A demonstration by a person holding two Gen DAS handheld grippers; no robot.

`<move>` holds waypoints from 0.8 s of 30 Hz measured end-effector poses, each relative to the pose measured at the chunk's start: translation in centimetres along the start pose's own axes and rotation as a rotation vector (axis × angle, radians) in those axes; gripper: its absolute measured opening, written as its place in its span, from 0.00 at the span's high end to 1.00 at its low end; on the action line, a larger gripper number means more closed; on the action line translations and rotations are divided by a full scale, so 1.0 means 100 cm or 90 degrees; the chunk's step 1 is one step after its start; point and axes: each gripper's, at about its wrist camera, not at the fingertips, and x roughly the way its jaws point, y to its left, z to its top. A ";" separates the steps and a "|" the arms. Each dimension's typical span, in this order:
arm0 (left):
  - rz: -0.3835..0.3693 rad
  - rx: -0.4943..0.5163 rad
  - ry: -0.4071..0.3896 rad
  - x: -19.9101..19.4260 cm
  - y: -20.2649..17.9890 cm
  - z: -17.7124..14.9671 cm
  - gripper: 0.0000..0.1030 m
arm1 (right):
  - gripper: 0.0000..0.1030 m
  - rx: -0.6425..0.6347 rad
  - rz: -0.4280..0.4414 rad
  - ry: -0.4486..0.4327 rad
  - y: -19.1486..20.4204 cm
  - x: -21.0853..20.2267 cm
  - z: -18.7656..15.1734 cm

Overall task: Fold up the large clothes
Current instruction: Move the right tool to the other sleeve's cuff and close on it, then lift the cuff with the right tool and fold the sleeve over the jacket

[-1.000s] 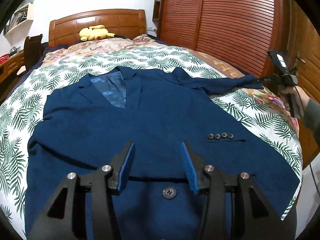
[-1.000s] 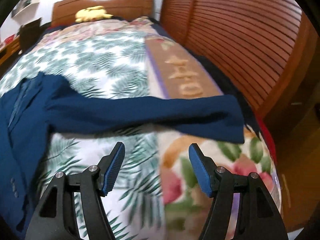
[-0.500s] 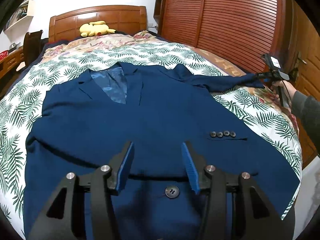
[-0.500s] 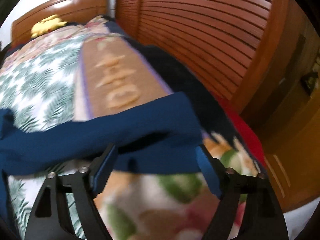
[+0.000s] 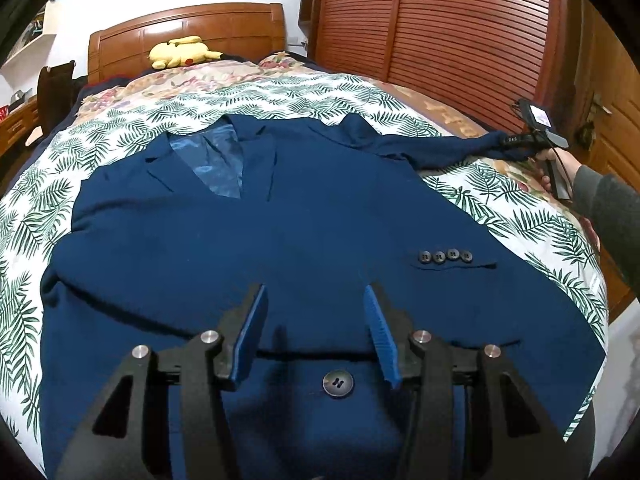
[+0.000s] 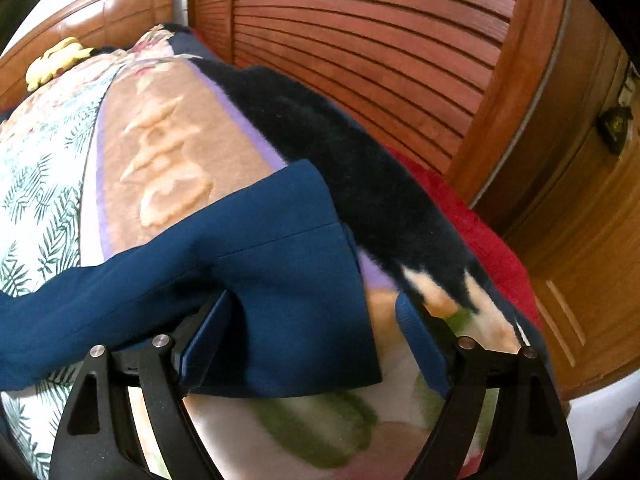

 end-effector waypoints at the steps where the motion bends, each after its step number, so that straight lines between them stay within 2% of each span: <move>1: 0.000 -0.001 -0.001 0.000 0.000 0.000 0.52 | 0.17 -0.010 0.001 0.000 0.003 0.000 -0.001; 2: 0.000 -0.001 -0.001 -0.001 0.001 0.000 0.52 | 0.17 -0.017 0.003 0.001 0.005 0.000 -0.001; 5: 0.001 -0.002 -0.003 -0.003 0.001 0.000 0.52 | 0.30 -0.036 0.018 0.009 0.012 -0.004 -0.006; 7: 0.002 -0.001 -0.005 -0.005 0.001 0.001 0.52 | 0.59 -0.048 0.036 0.015 0.016 -0.005 -0.008; 10: 0.000 -0.004 -0.011 -0.010 0.002 0.002 0.52 | 0.80 -0.085 0.040 0.025 0.028 -0.012 -0.014; 12: -0.002 -0.004 -0.015 -0.013 0.002 0.001 0.52 | 0.86 -0.110 0.037 0.028 0.037 -0.019 -0.017; 17: -0.003 -0.006 -0.026 -0.025 0.004 0.000 0.52 | 0.88 -0.139 0.048 0.011 0.057 -0.049 -0.021; 24: 0.001 -0.002 -0.047 -0.045 0.010 0.001 0.51 | 0.89 -0.196 0.050 -0.065 0.095 -0.125 -0.008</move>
